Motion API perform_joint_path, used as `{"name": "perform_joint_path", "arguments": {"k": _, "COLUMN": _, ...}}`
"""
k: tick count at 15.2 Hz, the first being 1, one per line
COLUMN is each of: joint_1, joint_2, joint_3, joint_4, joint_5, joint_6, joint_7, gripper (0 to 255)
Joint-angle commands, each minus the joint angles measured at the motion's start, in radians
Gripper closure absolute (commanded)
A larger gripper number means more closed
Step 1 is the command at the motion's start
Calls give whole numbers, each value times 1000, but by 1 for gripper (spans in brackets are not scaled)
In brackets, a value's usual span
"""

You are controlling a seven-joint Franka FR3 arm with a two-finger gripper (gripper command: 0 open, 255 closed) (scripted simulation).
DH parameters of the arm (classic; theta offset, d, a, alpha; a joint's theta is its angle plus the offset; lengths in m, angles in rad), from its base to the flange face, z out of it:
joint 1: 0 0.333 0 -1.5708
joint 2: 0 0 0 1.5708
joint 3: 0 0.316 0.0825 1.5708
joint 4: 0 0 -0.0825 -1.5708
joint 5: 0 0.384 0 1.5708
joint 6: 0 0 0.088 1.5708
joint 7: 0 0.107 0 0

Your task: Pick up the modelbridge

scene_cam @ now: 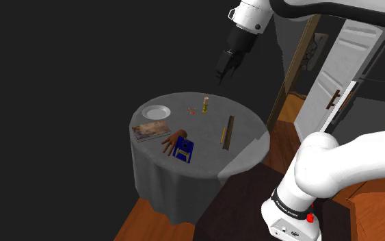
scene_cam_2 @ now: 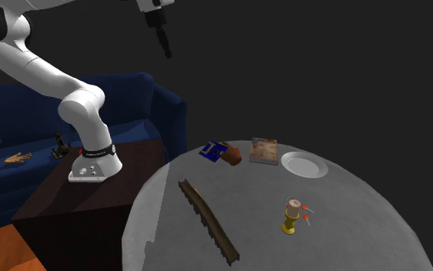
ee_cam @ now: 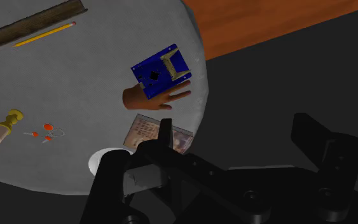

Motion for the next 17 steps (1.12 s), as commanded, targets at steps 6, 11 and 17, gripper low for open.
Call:
{"name": "perform_joint_path", "arguments": {"k": 6, "joint_1": -61, "joint_2": 88, "joint_3": -21, "joint_4": -50, "joint_5": -19, "joint_6": 119, "joint_7": 50, "gripper": 0}}
{"name": "perform_joint_path", "arguments": {"k": 11, "joint_1": -121, "joint_2": 188, "joint_3": -45, "joint_4": -84, "joint_5": -37, "joint_6": 234, "joint_7": 101, "gripper": 0}}
{"name": "perform_joint_path", "arguments": {"k": 17, "joint_1": -189, "joint_2": 322, "joint_3": -77, "joint_4": -105, "joint_5": -57, "joint_6": 366, "joint_7": 164, "gripper": 0}}
